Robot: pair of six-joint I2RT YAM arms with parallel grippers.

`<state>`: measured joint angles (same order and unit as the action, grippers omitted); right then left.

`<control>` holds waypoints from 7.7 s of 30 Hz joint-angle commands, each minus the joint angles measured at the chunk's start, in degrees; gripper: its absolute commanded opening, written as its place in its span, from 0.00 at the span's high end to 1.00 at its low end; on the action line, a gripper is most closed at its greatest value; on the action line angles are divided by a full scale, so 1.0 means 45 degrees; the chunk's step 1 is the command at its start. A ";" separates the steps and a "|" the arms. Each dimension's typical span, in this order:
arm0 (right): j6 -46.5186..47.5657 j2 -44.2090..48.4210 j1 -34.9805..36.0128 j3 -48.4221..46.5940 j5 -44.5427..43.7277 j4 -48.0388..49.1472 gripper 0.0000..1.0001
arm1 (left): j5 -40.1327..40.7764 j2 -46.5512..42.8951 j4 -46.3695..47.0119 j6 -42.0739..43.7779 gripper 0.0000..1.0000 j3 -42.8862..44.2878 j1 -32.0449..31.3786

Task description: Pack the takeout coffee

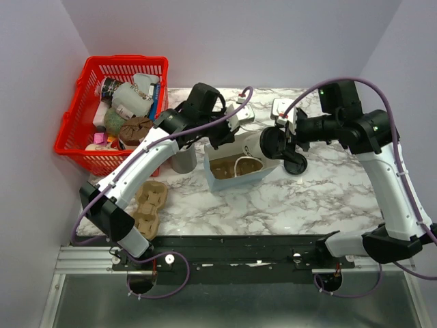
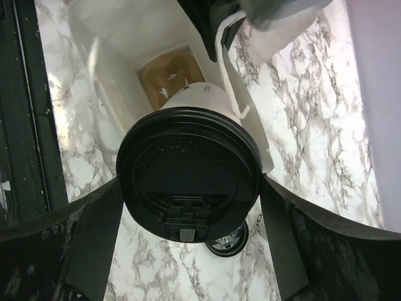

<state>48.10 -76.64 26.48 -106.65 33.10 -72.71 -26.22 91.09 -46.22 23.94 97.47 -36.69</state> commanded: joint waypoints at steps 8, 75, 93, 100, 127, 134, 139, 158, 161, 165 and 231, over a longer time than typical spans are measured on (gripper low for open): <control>0.0757 -0.1015 0.1066 0.0124 -0.0949 0.1488 0.99 | 0.2232 -0.0633 0.1150 0.0441 1.00 0.0272 -0.0734; 0.0054 0.2950 0.5542 0.9210 -0.9602 0.5103 1.00 | -0.1263 -0.4344 0.1637 -0.0321 0.55 -0.4844 0.0340; -0.0102 0.1544 0.5697 0.7001 -0.9992 0.4108 0.99 | -0.2650 -0.3777 0.3649 -0.1513 1.00 -0.5527 0.0340; 0.0016 0.1212 0.6069 0.6730 -1.0969 0.3970 0.99 | -0.2319 -0.3972 0.4274 -0.2546 1.00 -0.5527 0.0340; 0.0677 0.0721 0.6069 0.7585 -0.9659 0.5199 0.99 | -0.2298 -0.4928 0.4899 -0.1964 1.00 -0.6465 0.0340; 0.1634 0.1387 0.6069 0.8915 -1.0383 0.6059 1.00 | -0.2533 -0.5183 0.4763 -0.1084 1.00 -0.6660 0.0340; 0.1636 0.1289 0.6049 0.8818 -1.0697 0.6196 1.00 | -0.2767 -0.5339 0.4995 -0.0809 1.00 -0.6796 0.0340; 0.2027 0.0255 0.5581 0.9130 -1.0364 0.6821 0.99 | -0.3158 -0.5066 0.5895 -0.1063 1.00 -0.6992 0.0691; 0.2105 0.0254 0.5405 0.9227 -1.0344 0.6821 1.00 | -0.3197 -0.5066 0.5856 -0.1005 1.00 -0.7012 0.0731; 0.2163 0.0351 0.5093 0.9364 -1.0189 0.6821 0.99 | -0.3333 -0.5008 0.5895 -0.1005 1.00 -0.7051 0.0808; 0.2379 -0.6132 0.1655 0.4012 -0.4935 0.1215 0.99 | -0.2846 -0.4167 0.6462 -0.6434 0.38 -0.4277 0.3035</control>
<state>60.07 -101.60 34.74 -92.16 6.59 -62.13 -39.88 74.94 -16.86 -3.42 77.45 -23.24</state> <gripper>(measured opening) 0.900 0.615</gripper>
